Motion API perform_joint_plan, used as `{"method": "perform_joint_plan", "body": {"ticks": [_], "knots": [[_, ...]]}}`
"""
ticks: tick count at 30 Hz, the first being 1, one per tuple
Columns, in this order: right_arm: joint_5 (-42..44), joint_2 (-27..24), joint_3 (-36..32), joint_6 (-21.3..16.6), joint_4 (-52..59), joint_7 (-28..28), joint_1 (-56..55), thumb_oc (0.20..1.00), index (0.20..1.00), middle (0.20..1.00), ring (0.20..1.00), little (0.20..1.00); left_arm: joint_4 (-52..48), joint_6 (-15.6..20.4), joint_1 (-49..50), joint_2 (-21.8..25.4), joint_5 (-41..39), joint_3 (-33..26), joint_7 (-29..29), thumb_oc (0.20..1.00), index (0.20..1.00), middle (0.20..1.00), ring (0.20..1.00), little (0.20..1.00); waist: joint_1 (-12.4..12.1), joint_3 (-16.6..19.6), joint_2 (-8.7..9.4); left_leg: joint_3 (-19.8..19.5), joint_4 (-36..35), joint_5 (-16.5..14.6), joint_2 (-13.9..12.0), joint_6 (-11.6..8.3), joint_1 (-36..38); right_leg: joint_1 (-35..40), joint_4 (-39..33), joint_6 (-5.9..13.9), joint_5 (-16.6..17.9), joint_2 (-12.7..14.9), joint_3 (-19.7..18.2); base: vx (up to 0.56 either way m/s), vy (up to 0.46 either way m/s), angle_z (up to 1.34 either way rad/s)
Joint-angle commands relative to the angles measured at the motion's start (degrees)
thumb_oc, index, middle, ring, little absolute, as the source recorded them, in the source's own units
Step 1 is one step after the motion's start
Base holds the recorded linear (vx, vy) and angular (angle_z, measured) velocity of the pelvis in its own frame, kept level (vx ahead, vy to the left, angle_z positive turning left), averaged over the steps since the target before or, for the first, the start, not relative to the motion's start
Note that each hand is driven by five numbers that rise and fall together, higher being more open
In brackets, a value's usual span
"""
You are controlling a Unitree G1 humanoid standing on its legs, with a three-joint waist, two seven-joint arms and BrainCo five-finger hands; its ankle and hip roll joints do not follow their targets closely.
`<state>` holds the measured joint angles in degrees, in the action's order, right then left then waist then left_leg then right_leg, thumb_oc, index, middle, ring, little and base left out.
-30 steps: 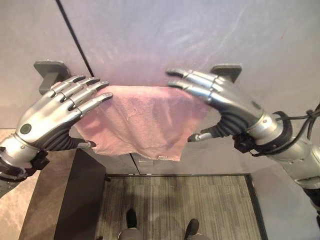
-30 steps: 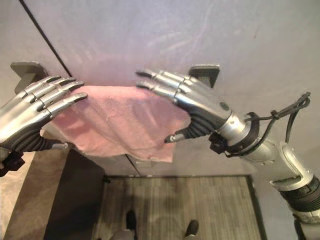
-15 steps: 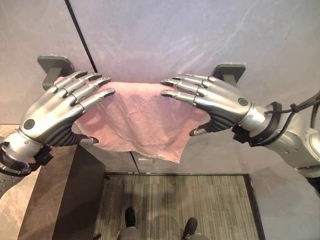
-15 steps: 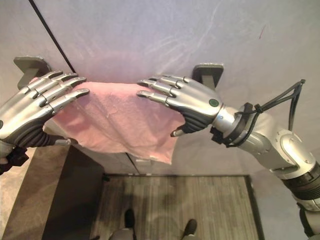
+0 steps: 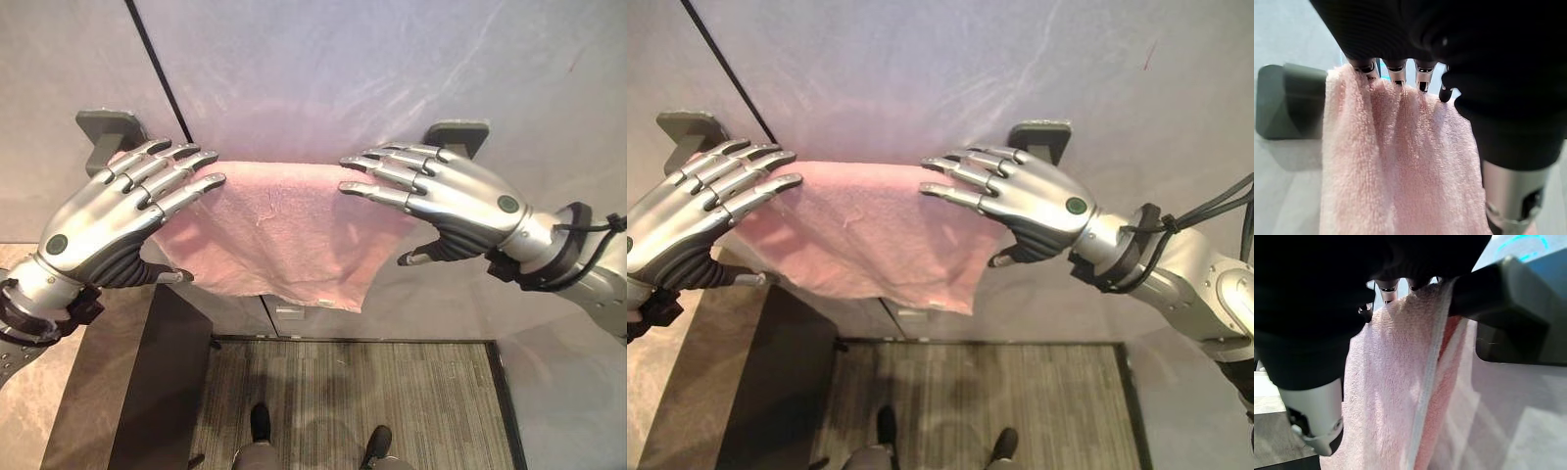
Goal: Put brush and paste in cup on sink, flatten towel.
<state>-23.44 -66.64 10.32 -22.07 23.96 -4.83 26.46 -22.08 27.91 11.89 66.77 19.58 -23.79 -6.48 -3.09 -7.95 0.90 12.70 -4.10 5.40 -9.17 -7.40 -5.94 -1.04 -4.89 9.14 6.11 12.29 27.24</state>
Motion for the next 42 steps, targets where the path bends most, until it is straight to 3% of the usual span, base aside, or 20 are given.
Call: {"method": "perform_joint_plan", "body": {"ticks": [1, 9, 18, 25, 27, 29, 30, 31, 35, 39, 42], "knots": [[-3.64, -3.98, -0.67, 3.62, -11.11, -2.89, -12.23, 1.000, 1.000, 1.000, 1.000, 1.000, 19.23, -5.55, 5.88, -2.73, -2.53, -0.70, 2.40, 1.000, 1.000, 1.000, 1.000, 1.000, 0.67, -1.00, 0.59, -0.23, -0.90, 1.77, -1.22, -1.37, 0.64, 3.20, -0.11, 5.86, 3.37, 5.63, 0.15, 0.00, 0.000, 0.00], [-3.18, -2.01, -2.19, 4.10, -14.19, -2.54, -14.41, 1.000, 1.000, 1.000, 1.000, 1.000, 25.67, -6.64, 5.43, -5.57, -4.13, -0.37, 2.02, 1.000, 1.000, 1.000, 1.000, 1.000, 0.53, -0.87, 0.22, 0.13, -0.90, 1.88, -1.41, -1.41, 0.78, 3.23, -0.11, 5.86, 3.38, 5.69, 0.09, 0.00, 0.000, 0.00], [-3.42, -0.50, -2.95, 4.78, -16.24, -2.23, -14.82, 1.000, 1.000, 1.000, 1.000, 1.000, 25.10, -7.07, 5.30, -7.94, -4.55, 0.05, 2.86, 1.000, 1.000, 1.000, 1.000, 1.000, 0.27, -0.39, 0.04, 0.09, -0.90, 1.68, -1.51, -1.42, 1.16, 3.66, -0.11, 5.84, 3.04, 5.73, 0.21, 0.00, 0.000, 0.00], [-1.01, 4.72, -1.04, 4.89, -16.77, 0.55, -10.53, 1.000, 1.000, 1.000, 1.000, 1.000, 22.08, -6.71, 2.55, -12.00, -6.65, 2.32, 1.83, 1.000, 1.000, 1.000, 1.000, 1.000, -0.24, 0.86, 0.24, 0.01, -0.90, 1.19, -1.53, -1.12, 2.52, 4.86, -0.11, 5.67, 2.54, 5.76, -0.19, 0.00, -0.003, -0.01], [2.15, 8.52, -0.58, 5.13, -16.87, 2.03, -8.12, 1.000, 1.000, 1.000, 1.000, 1.000, 21.48, -6.34, 0.43, -14.91, -9.02, 3.73, 0.69, 1.000, 1.000, 1.000, 1.000, 1.000, -0.52, 1.65, 0.36, -0.05, -0.90, 0.90, -1.55, -0.95, 3.32, 5.51, -0.11, 5.54, 2.17, 5.71, -0.35, 0.00, 0.000, 0.00], [7.75, 15.39, -0.66, 5.40, -17.61, 4.28, -5.61, 1.000, 1.000, 1.000, 1.000, 1.000, 21.63, -6.21, -1.86, -19.17, -11.57, 5.39, -1.07, 1.000, 1.000, 1.000, 1.000, 1.000, -0.65, 2.74, 0.54, 0.16, -0.90, 0.57, -1.71, -0.68, 4.38, 6.34, -0.11, 5.22, 1.76, 5.64, -0.62, 0.00, -0.013, -0.05], [7.82, 15.39, -0.62, 5.45, -17.62, 4.24, -5.51, 1.000, 1.000, 1.000, 1.000, 1.000, 21.64, -6.22, -1.87, -19.17, -11.56, 5.35, -1.10, 1.000, 1.000, 1.000, 1.000, 1.000, -0.65, 2.63, 0.56, 0.20, -0.90, 0.55, -1.71, -0.69, 4.47, 6.41, -0.11, 5.22, 1.75, 5.64, -0.66, -0.02, -0.010, -0.04], [12.55, 20.72, -0.98, 5.92, -18.37, 6.05, -3.67, 1.000, 1.000, 1.000, 1.000, 1.000, 22.13, -6.12, -3.99, -21.92, -13.09, 6.81, -2.97, 1.000, 1.000, 1.000, 1.000, 1.000, -0.81, 3.11, 0.58, 0.12, -0.90, 0.47, -1.70, -0.50, 4.99, 6.80, -0.11, 4.97, 1.52, 5.64, -0.73, -0.01, -0.009, -0.03], [26.93, 34.05, 0.00, 5.34, -21.00, 8.32, -0.39, 1.000, 1.000, 1.000, 1.000, 1.000, 23.66, -5.44, -9.06, -29.81, -19.61, 9.59, -6.00, 1.000, 1.000, 1.000, 1.000, 1.000, -0.76, 4.64, 0.86, 0.57, -0.90, 0.44, -1.83, -0.28, 6.37, 7.77, -0.11, 3.91, 0.79, 5.43, -1.54, -0.03, -0.020, -0.05], [36.34, 42.48, -0.31, 4.36, -20.74, 9.22, -0.74, 1.000, 1.000, 1.000, 1.000, 1.000, 22.19, -3.90, -11.89, -36.63, -24.54, 10.36, -7.68, 1.000, 1.000, 1.000, 1.000, 1.000, -0.53, 6.06, 0.86, 1.14, -0.90, -0.07, -2.11, -0.45, 8.01, 8.86, -0.11, 3.23, -0.13, 5.23, -1.92, -0.02, -0.010, -0.02], [37.94, 44.60, -1.34, 3.63, -19.03, 9.82, -1.56, 1.000, 1.000, 1.000, 1.000, 1.000, 20.23, -3.10, -11.96, -39.57, -26.70, 10.58, -8.25, 1.000, 1.000, 1.000, 1.000, 1.000, -0.46, 6.50, 0.78, 1.30, -0.90, 0.00, -2.00, -0.27, 8.41, 9.04, -0.11, 2.97, -0.06, 5.41, -2.04, 0.00, 0.000, 0.00]]}}
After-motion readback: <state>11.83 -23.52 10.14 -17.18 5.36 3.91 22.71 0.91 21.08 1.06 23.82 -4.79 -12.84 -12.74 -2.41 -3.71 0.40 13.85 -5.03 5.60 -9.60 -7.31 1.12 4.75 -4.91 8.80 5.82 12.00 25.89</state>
